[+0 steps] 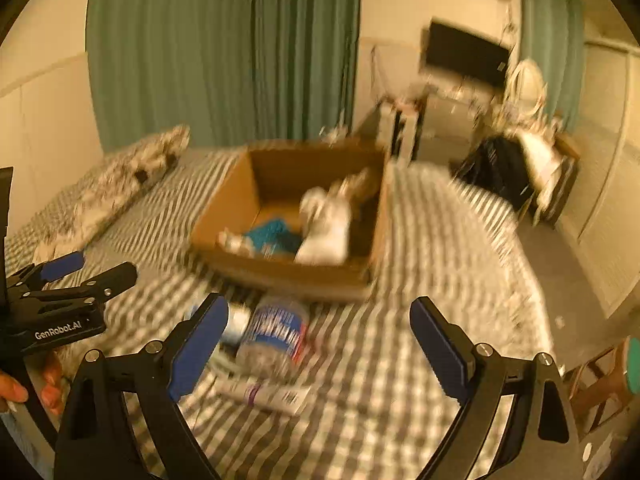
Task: Organize objects
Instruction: 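Grasp the white BOP tube with the right tool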
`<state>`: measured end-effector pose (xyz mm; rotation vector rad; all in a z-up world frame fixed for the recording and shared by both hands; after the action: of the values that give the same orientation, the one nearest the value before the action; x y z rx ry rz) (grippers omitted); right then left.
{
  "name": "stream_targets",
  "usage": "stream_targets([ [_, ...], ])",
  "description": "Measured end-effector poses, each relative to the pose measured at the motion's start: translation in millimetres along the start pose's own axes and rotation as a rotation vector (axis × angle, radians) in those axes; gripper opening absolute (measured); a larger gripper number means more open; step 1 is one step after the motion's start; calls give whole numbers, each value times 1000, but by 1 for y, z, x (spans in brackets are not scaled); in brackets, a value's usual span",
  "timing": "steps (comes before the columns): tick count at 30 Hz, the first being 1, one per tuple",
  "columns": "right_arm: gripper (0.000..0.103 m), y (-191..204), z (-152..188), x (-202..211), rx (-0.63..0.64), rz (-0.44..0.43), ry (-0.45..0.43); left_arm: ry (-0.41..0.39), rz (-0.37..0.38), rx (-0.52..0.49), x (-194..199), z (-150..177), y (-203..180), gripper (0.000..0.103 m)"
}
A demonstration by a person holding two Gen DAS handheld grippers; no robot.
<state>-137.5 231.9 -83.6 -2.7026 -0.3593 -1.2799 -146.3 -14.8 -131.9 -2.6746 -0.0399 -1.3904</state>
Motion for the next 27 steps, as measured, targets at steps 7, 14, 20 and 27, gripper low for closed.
stream_targets([
  [7, 92, 15, 28, -59, 42, -61, 160, 91, -19, -9, -14, 17, 4, 103],
  [14, 89, 34, 52, -95, 130, -91, 316, 111, -75, -57, -12, 29, 16, 103],
  [20, 85, 59, 73, -77, 259, -61, 355, 115, -69, -49, -9, 32, 25, 103],
  [27, 62, 84, 97, -47, 313, -177, 399, 127, -51, -25, -10, 35, 33, 103],
])
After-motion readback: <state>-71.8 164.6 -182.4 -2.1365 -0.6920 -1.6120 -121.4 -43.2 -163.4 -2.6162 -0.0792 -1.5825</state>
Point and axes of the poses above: each gripper's, at about its wrist camera, not at the fingertips, and x roughly against the way its jaws point, y to its left, z to its underside, the point moved 7 cm from there along -x, roughly the way its jaws point, and after that the axes turned 9 degrees about y, right-handed, at the moved point
